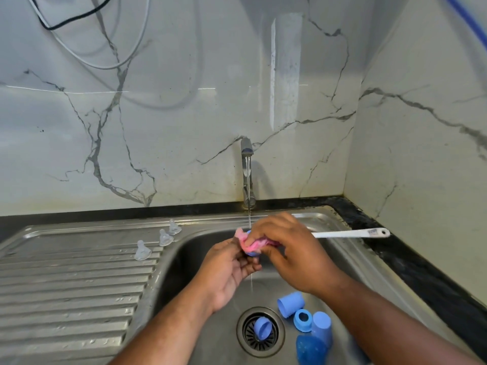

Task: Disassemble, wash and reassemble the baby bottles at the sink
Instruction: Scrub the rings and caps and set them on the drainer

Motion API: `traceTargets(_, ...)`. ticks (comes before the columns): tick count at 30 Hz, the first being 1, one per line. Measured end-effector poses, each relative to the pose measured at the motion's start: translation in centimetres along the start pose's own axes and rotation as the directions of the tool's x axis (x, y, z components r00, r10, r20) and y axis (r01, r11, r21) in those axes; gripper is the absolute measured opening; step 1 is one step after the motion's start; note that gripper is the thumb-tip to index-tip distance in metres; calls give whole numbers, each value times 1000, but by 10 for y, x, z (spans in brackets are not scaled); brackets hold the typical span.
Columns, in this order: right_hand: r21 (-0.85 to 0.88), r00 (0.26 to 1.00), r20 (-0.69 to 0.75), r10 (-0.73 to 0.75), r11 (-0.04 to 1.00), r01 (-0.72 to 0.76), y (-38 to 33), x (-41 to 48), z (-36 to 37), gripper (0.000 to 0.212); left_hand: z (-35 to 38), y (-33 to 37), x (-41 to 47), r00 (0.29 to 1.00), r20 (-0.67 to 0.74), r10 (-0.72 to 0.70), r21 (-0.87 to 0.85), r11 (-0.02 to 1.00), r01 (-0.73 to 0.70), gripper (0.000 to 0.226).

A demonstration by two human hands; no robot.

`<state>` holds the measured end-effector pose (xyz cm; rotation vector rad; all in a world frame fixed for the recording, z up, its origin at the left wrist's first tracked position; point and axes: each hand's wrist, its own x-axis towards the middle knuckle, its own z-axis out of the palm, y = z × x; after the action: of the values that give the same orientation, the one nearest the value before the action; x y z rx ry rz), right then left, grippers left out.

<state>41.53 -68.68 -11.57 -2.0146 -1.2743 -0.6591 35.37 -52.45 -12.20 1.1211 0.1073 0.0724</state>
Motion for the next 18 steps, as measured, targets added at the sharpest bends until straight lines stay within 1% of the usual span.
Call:
traceTargets(2,4,991,-81,107,994,-107,10,-1,-3,37,0,0,0,1000,-11,-1,-15,1000,1,32)
traceTargets(3,1,985,-101,137,991,-137,13,-1,-4,36,0,0,1,1000,-15,-3,-14,1000,3,33)
traceTargets(4,-1,988,-90,122,992,-123,11,-1,-5,35,0,-1,1,1000,-13,-7,-9,1000,6,32)
traceTargets(7,-16,998,36,-43,999,43,-3,-1,0,32,-1,-1,1,1000,6,-13,9,1000,13,28)
traceTargets(8,-31,999,33,-42,999,43,-1,-1,1,32,-2,-1,1,1000,8,-14,7,1000,14,28)
traceTargets(11,-23,989,-84,119,992,-122,13,-1,-4,33,-1,-1,2,1000,-9,-16,-3,1000,16,32)
traceTargets(12,-22,989,-81,120,992,-122,12,-1,-6,33,-1,-2,2,1000,-8,-14,-3,1000,14,32)
traceTargets(15,-20,998,52,-36,999,37,-2,-2,-3,31,-2,-1,1,1000,24,-9,7,1000,9,27)
traceTargets(16,-29,997,59,-50,998,51,-2,-1,-1,32,-2,-1,1,999,30,-10,9,1000,10,26)
traceTargets(18,-29,998,-31,57,998,-58,9,-1,-2,35,-3,-2,2,1000,26,-14,-2,1000,14,28)
